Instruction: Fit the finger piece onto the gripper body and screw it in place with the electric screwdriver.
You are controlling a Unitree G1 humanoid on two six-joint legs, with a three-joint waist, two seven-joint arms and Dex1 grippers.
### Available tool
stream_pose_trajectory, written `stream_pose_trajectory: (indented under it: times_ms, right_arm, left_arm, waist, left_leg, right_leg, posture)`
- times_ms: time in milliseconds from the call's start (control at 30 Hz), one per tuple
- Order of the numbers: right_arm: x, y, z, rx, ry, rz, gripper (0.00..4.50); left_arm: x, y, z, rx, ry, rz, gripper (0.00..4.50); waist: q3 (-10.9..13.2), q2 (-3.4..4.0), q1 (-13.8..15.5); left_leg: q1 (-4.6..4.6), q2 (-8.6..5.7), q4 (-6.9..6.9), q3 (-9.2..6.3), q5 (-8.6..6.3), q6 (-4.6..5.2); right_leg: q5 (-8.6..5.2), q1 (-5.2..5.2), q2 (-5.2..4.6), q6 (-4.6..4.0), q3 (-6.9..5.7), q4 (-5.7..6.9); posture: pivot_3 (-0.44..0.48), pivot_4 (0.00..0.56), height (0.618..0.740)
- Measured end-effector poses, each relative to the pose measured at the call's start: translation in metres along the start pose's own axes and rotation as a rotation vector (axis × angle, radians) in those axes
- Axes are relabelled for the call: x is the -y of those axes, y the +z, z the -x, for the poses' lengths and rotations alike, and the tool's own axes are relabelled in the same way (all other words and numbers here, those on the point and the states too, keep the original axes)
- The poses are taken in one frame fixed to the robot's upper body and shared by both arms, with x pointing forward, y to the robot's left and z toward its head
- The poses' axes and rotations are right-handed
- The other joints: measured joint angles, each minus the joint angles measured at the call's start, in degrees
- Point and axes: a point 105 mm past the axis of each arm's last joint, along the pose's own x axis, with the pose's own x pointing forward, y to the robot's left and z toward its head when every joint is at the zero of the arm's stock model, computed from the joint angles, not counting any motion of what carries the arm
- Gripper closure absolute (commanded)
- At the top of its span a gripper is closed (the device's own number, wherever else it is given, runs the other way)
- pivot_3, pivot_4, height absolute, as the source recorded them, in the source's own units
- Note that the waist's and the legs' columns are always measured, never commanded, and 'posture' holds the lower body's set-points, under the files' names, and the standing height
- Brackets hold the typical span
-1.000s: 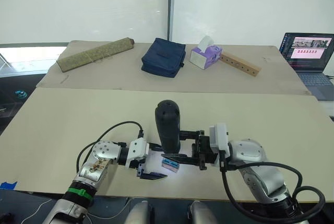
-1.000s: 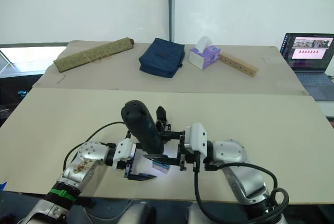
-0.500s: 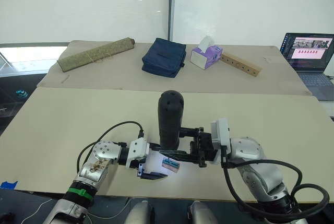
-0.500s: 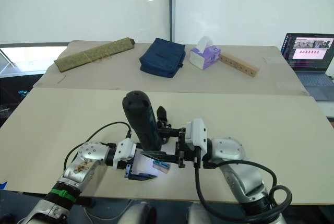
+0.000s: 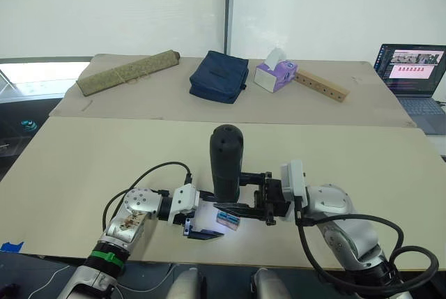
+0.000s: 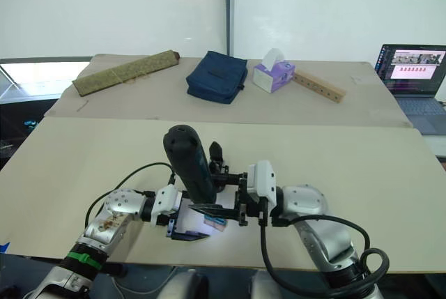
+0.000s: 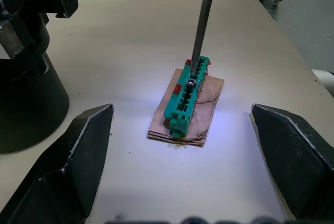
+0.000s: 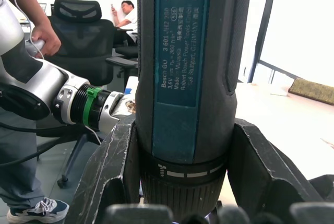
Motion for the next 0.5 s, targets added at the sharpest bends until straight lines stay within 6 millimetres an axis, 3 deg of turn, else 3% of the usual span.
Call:
stream_pose_trajectory:
  times_ms: [500]
  right_arm:
    - [-0.001,-0.0041,0.0003,-0.018,-0.004,-0.001,2.6]
  left_arm:
    - [0.0,0.0,0.0,-0.001,-0.001,0.0,0.05]
  waist:
    - [0.0,0.0,0.0]
  left_leg:
    - [0.0,0.0,0.0,0.0,0.0,0.0]
  right_leg:
    - [0.0,0.0,0.0,0.0,0.0,-0.01]
  posture:
    - [0.0,0.15,0.74]
